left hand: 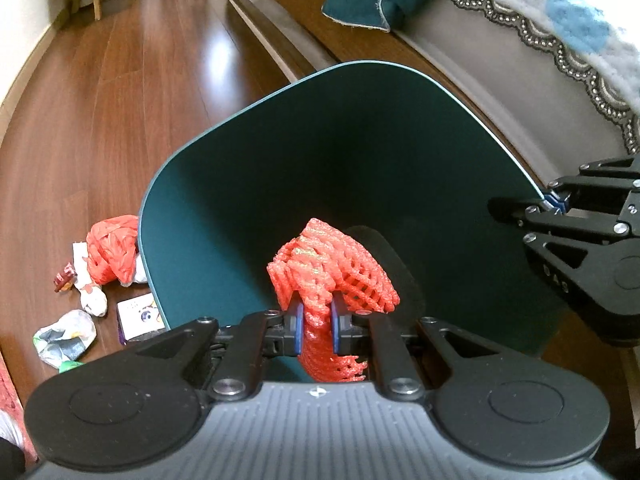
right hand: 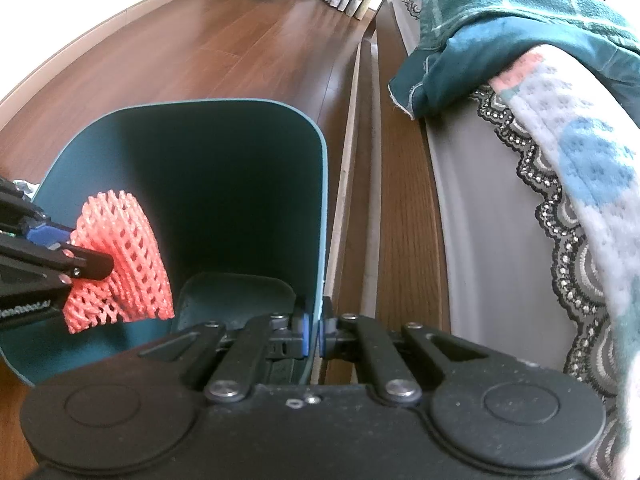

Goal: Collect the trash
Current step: 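Open the left tool to drop the red mesh net into the bin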

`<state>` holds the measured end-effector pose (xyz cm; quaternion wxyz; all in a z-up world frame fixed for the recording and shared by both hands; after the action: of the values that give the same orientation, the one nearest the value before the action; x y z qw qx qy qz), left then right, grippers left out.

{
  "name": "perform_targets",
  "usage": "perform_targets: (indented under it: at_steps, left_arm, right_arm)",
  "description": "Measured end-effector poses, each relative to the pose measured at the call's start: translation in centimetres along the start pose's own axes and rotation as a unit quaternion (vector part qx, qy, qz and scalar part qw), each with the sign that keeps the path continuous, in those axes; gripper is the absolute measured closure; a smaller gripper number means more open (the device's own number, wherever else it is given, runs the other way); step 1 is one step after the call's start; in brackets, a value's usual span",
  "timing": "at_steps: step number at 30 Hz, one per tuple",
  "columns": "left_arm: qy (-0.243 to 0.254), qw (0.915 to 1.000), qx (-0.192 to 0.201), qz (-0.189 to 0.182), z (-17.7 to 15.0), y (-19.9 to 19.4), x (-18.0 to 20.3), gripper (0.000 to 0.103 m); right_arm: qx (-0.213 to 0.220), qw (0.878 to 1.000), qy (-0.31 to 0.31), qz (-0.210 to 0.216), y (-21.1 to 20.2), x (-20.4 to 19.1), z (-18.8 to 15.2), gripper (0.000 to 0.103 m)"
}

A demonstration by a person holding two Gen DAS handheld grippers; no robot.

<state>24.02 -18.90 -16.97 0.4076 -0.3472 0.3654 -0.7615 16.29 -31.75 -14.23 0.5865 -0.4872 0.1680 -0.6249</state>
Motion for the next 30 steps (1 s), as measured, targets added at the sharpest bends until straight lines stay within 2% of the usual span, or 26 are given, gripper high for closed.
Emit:
perform_targets:
  at_steps: [4,6,8,10,16,21,22,26,30]
  left_arm:
    - [0.011,0.9999,0.004,0.004,0.1,0.0,0.3,0.086]
    - [0.009,0.9999,0.008,0.004,0.1,-0.2,0.2,0.075]
    - [0.005,0.9999,0.016,0.000,0.2,-0.4,0.2,0.050]
    - [0.006,0.9995,0.030,0.000,0.4,-1.0,0.1,0.040]
    - [0.004,0.9989,0.046,0.002,0.6,-2.7,-0.6,0.039]
    - [-0.021,0.9975,0.067,0.004,0.6,-6.1,-3.5,0.038]
    - [-0.026,0.9969,0.074,0.008,0.6,-6.9,-4.4,0.035]
    - [-0.046,0.9929,0.102,0.040,0.6,-10.1,-8.5,0.034]
    - [-0.072,0.9882,0.108,0.082,-0.2,-11.1,-12.8,0.034]
  right_arm:
    - [0.001,1.000,-0.001,0.001,0.0,0.0,0.0,0.100]
    - [0.001,1.000,-0.001,0.001,0.0,0.0,0.0,0.099]
    - [0.000,1.000,-0.002,0.001,0.0,0.0,0.0,0.099]
    - [-0.001,1.000,-0.001,0.001,0.0,0.0,0.0,0.099]
    - [-0.001,1.000,-0.001,0.000,0.1,0.1,0.0,0.099]
    - [-0.003,1.000,0.000,-0.001,0.1,0.1,0.0,0.099]
    - [-0.003,1.000,0.000,-0.001,0.2,0.1,0.0,0.099]
    - [-0.003,1.000,0.000,-0.001,0.2,0.1,0.0,0.099]
    - [-0.003,1.000,0.000,-0.001,0.2,0.1,0.0,0.099]
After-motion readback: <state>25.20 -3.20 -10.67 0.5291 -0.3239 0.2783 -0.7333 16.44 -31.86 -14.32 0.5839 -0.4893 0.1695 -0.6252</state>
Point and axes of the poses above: each gripper's, at about its wrist camera, not at the fingertips, and y roughly the way its jaws point, x to its right, z to its top, the point moved 8 cm from there along y, roughly the way its jaws point, and after that the axes turned 5 degrees about -z, right-handed, at the moved point
